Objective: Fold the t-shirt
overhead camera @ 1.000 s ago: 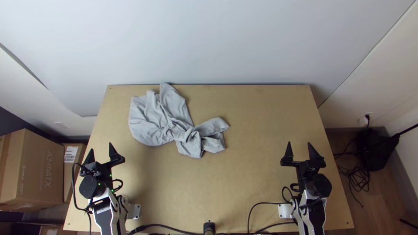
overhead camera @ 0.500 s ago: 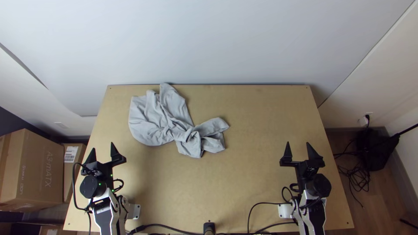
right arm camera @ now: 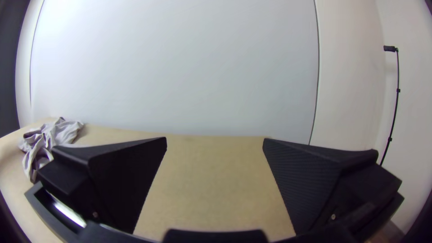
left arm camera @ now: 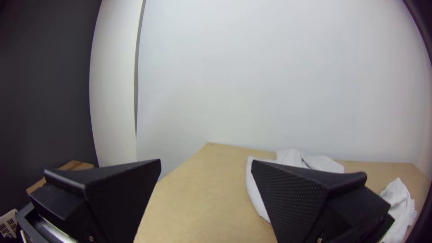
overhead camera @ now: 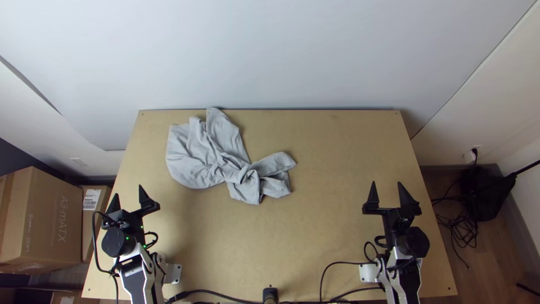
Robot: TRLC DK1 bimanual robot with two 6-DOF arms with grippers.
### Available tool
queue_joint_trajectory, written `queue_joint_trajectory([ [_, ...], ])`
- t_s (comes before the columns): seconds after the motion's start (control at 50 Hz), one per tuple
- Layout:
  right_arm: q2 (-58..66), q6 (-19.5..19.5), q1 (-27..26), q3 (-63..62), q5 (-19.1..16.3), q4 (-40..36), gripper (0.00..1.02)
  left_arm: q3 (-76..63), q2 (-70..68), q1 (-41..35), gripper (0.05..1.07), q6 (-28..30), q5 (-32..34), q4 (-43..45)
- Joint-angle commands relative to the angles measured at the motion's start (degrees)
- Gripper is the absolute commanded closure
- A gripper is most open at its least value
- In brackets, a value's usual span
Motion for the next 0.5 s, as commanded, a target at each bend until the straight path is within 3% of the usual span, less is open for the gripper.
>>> queue_joint_trajectory([
  [0.0,-0.4,0.3,-0.4,2.2,0.6,1.9,0.04,1.0,-0.4,0.5,0.1,1.7,0.1,-0.2],
  [0.48,2.1,-1.5,1.0,11.5,0.1,13.4,0.04,10.9,6.1,-0.4,0.1,3.0,0.3,7.7],
])
